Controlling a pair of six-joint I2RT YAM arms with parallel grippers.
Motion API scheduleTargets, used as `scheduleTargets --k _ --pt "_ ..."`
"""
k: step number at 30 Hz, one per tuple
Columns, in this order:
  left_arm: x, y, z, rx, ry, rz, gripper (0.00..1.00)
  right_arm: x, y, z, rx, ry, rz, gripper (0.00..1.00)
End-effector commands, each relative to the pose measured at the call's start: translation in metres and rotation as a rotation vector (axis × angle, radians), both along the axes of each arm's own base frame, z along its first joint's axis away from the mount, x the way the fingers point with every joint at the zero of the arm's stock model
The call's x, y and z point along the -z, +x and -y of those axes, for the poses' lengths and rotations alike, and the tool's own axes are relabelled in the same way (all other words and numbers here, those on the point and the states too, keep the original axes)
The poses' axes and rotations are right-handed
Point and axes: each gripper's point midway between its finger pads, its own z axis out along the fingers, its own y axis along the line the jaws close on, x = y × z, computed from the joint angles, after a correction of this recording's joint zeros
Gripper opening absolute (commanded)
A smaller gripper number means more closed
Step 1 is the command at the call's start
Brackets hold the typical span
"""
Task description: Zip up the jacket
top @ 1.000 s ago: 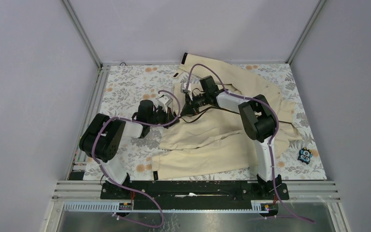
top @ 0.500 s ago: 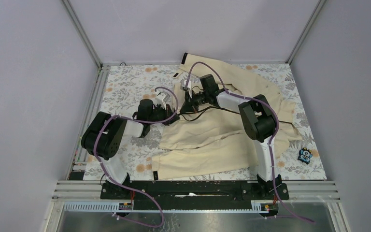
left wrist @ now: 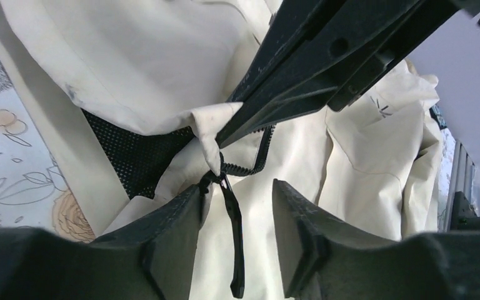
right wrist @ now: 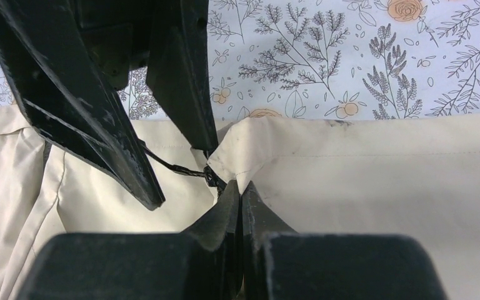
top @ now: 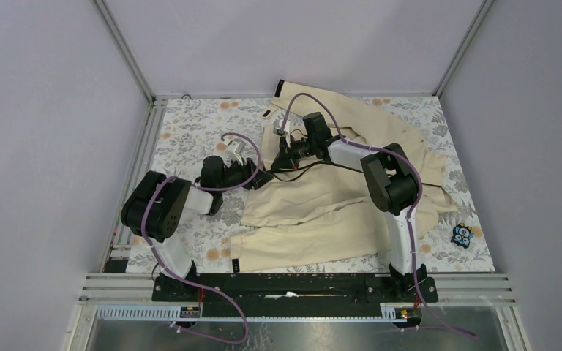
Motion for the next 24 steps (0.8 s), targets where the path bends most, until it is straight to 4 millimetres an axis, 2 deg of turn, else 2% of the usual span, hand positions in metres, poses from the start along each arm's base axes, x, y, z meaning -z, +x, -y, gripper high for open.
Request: scheduleTargets --k 1,6,15,20,21,24 --pt "-0.055 0.008 -0.004 -0.014 -0.120 0.136 0.52 -0.028 -0.006 -0.007 -0.034 0.055 0.040 0.00" --pt "-0.063 0.015 -0.015 -0.082 -0.187 0.073 0.60 -0.029 -0.006 -0.007 -0.035 0.058 0.041 0.00" --pt "-0.055 0.027 -0.017 -0.112 -0.176 0.025 0.52 -0.030 -0.006 -0.007 -0.035 0.060 0.043 0.00" --pt "-0.051 0.021 -0.024 -0.149 -0.152 0.014 0.56 -0.029 -0.005 -0.007 -0.028 0.056 0.038 0.00" --pt "-0.048 0.019 -0.029 -0.175 -0.135 0.010 0.57 -0.029 -0.004 -0.007 -0.027 0.056 0.039 0.00" --pt "-0.020 0.015 -0.044 -0.262 -0.022 -0.099 0.57 -0.028 -0.004 -0.007 -0.025 0.054 0.037 0.00"
